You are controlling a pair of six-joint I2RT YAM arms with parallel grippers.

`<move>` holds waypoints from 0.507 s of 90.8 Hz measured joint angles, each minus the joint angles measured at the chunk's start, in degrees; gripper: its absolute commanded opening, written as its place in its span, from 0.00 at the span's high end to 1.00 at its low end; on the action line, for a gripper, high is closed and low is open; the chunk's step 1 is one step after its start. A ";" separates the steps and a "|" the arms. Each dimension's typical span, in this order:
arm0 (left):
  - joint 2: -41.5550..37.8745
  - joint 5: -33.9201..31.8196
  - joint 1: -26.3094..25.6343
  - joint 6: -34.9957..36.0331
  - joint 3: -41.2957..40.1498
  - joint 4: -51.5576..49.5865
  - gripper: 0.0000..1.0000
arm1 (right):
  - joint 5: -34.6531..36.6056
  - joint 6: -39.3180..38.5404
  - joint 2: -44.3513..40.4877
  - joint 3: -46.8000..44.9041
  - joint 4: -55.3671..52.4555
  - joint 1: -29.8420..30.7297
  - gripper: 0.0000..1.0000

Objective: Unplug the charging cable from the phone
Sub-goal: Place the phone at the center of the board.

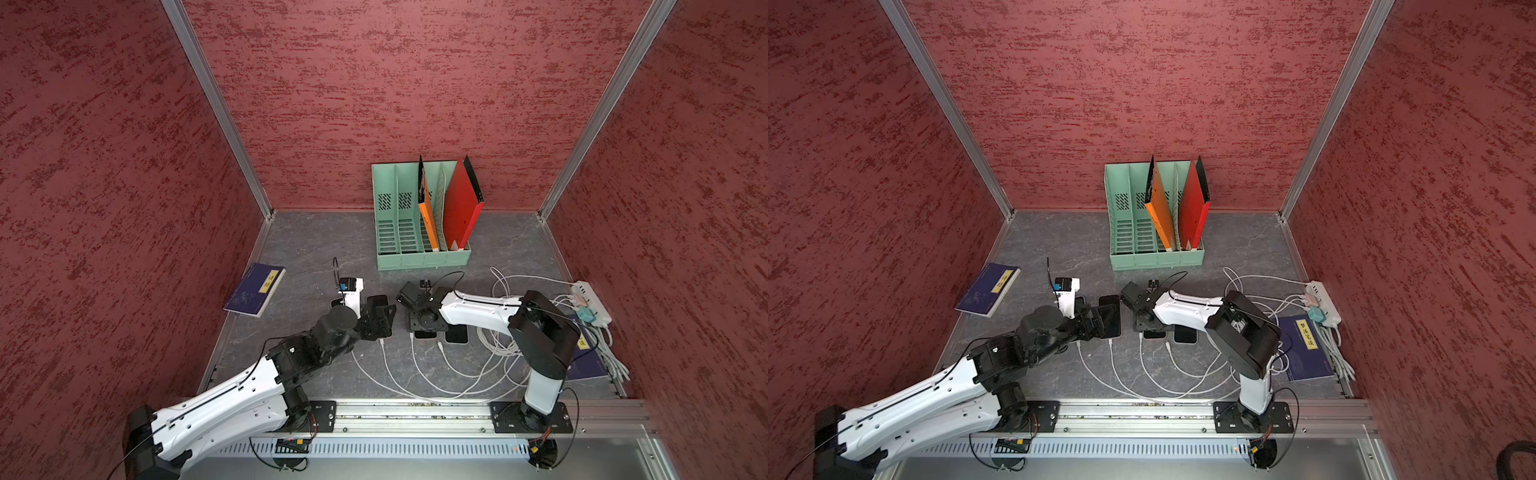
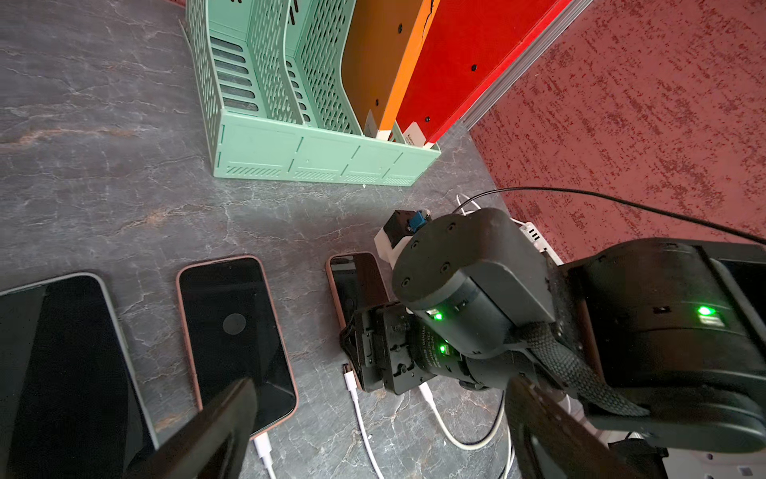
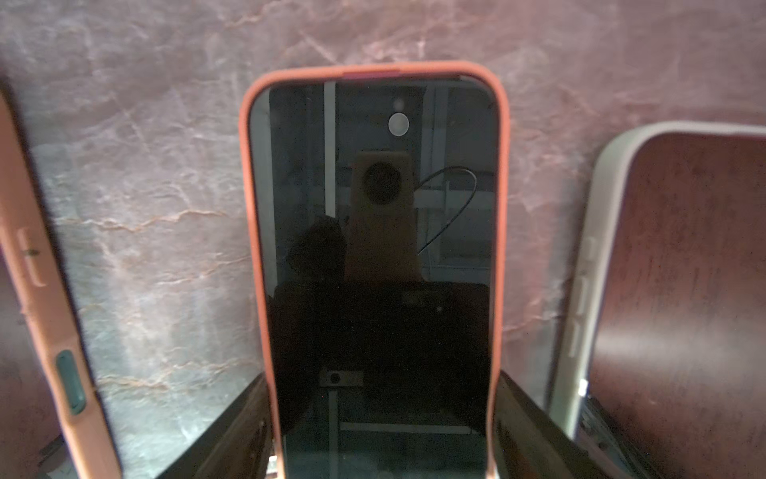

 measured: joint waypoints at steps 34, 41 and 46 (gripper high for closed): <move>3.19 0.04 2.84 -1.18 0.15 -2.69 0.00 | -0.37 1.51 1.01 1.57 -1.03 2.05 0.27; 3.78 0.15 3.08 -1.53 0.28 -3.08 0.00 | -0.37 1.70 0.98 1.57 -1.07 2.05 0.08; 4.09 0.20 3.34 -1.66 0.33 -3.15 0.00 | -0.37 1.90 0.94 1.57 -1.18 2.05 0.02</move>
